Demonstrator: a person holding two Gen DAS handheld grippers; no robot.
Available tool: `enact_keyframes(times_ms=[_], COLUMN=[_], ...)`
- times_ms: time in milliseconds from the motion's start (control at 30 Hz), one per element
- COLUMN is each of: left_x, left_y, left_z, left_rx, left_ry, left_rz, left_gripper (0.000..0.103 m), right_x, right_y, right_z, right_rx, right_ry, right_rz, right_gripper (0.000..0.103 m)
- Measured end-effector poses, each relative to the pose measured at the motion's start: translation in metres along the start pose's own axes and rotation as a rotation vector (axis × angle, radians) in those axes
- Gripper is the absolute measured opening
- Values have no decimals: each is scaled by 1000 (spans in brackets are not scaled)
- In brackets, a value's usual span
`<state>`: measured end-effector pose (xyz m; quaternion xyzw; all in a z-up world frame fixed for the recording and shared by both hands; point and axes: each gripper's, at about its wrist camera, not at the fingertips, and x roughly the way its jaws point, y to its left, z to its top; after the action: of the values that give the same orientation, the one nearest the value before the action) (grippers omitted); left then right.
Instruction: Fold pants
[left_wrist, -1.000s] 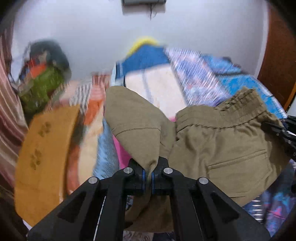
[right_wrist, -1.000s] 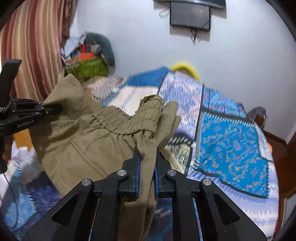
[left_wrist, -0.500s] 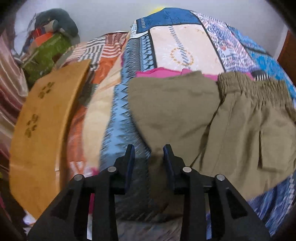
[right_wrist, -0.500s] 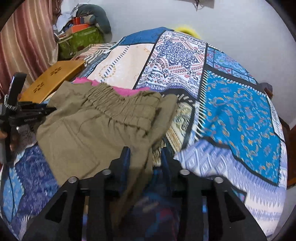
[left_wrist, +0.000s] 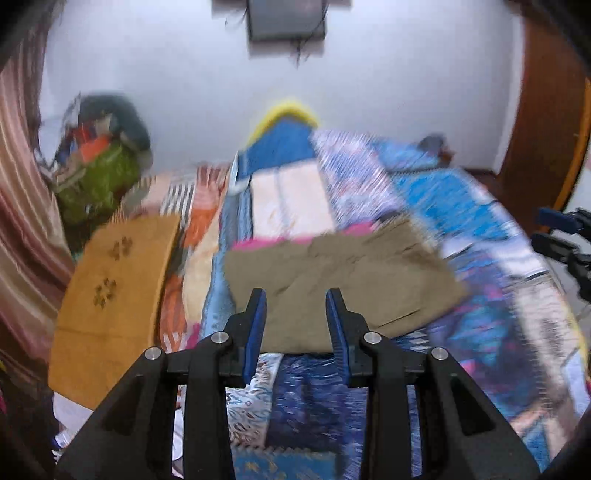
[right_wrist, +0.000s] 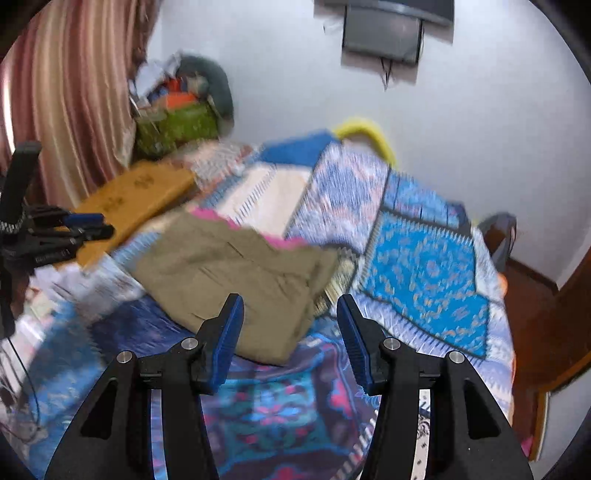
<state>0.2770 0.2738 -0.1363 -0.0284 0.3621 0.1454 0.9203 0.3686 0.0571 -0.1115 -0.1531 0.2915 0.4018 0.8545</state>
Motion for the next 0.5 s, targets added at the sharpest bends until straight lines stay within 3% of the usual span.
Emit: enact_keyframes(times_ms=[133,267,433,500], left_x=[-96,-178,-257,-275], left_y=[-21,-42,-60,-61], left_z=[11,2,-27,-37], left_rx=[1,29,26,8], left_ry=[-168,-317,-446,-475], left_rz=[-43,-13,-36,-57], left_gripper=[36,44,44,53], right_x=[-70,-138,-207,-231], right_y=[21,43,69,81], right_z=[13,16,4,-4], right_rx=[-9,-18,-29,-36], right_ry=[-161,-296,-420,-461], right_rz=[4,14,39,54], right_gripper=[48,48,48,48])
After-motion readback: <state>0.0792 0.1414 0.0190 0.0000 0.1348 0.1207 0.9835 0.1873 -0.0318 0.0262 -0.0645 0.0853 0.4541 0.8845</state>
